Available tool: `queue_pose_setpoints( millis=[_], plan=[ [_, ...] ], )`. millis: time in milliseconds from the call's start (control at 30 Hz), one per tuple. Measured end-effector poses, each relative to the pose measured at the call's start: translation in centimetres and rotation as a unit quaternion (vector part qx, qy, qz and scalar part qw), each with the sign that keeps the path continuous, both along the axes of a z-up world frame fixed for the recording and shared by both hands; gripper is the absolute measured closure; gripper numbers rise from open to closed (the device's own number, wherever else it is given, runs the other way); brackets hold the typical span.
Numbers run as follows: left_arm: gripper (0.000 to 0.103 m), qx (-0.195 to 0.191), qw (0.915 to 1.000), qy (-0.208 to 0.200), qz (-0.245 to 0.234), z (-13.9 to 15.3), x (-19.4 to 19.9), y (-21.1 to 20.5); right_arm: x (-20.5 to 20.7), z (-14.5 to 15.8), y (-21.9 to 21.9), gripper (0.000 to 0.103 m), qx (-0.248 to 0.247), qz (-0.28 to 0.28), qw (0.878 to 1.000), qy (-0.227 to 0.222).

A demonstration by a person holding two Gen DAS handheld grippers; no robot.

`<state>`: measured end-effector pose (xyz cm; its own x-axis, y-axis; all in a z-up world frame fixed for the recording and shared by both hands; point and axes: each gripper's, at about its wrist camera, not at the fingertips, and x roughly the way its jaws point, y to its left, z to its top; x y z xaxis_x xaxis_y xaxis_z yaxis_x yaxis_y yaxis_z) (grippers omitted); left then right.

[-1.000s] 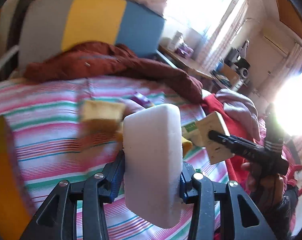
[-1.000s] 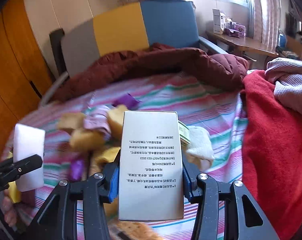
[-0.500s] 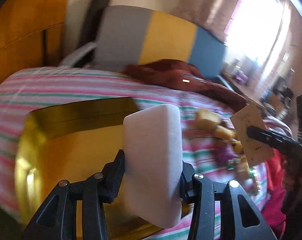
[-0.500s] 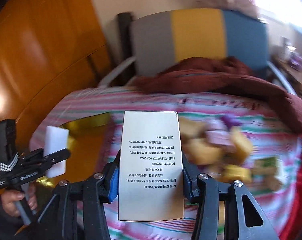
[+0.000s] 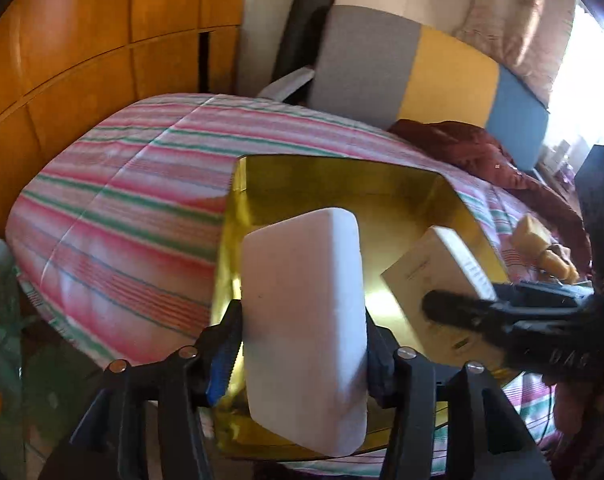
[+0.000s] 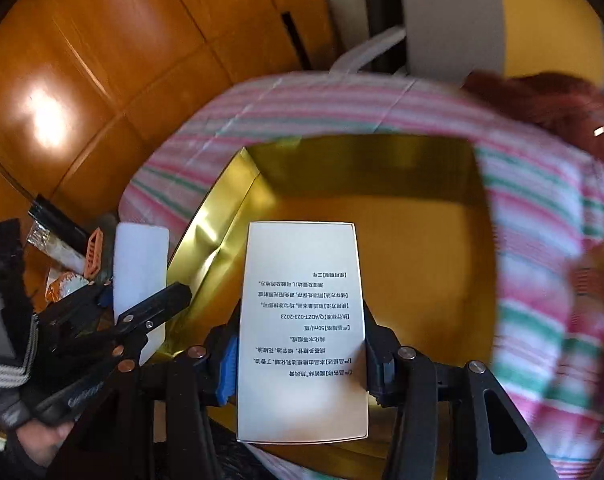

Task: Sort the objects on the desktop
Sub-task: 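Carry both items to the gold tray and open both tools to release them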

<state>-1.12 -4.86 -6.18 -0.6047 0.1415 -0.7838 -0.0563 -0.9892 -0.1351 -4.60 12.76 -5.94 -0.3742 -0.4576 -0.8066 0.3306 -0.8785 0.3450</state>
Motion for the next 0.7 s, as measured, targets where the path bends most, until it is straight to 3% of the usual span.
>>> queue_pose_setpoints(
  millis=[200, 367, 467, 700],
  plan=[
    [0.038, 0.025, 0.9993, -0.007, 0.027, -0.2, 0.3, -2.3, -0.3, -1.4, -2.0, 0.048, -0.053, 0.022, 0.998, -0.033],
    [0.038, 0.041, 0.998, 0.007, 0.048, 0.5, 0.5, -3.6, 0.5, -1.1, -2.0, 0.046, -0.067, 0.025, 0.997, -0.034],
    [0.038, 0.041, 0.9978, 0.021, 0.048, 1.3, 1.1, -3.5, 1.3, -0.5, -1.8, 0.044, -0.053, 0.022, 0.998, -0.019],
    [0.039, 0.043, 0.9984, 0.035, 0.01, 2.6, 1.2, -0.9, 3.5, 1.4, -0.3, 0.022, 0.008, -0.005, 0.999, 0.041]
  ],
)
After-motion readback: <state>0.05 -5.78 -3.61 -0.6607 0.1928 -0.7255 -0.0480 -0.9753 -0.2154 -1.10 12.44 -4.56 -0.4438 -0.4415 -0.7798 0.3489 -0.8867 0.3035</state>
